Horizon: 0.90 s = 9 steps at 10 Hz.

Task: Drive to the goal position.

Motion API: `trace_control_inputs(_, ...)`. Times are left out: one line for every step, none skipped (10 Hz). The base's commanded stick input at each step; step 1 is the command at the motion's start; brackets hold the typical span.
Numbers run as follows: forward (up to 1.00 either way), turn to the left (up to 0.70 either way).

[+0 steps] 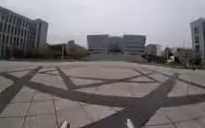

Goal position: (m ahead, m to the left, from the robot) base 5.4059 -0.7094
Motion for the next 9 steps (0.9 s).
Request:
trace_control_inputs(1.00,0.00)
trace_control_inputs(1.00,-0.22)
trace_control_inputs(1.00,-0.40)
trace_control_inputs(1.00,-0.26)
trace_control_inputs(1.00,-0.05)
trace_control_inputs(1.00,0.00)
trace_control_inputs(1.00,-0.04)
trace_control_inputs(1.00,-0.40)
trace_control_inputs(1.00,-0.40)
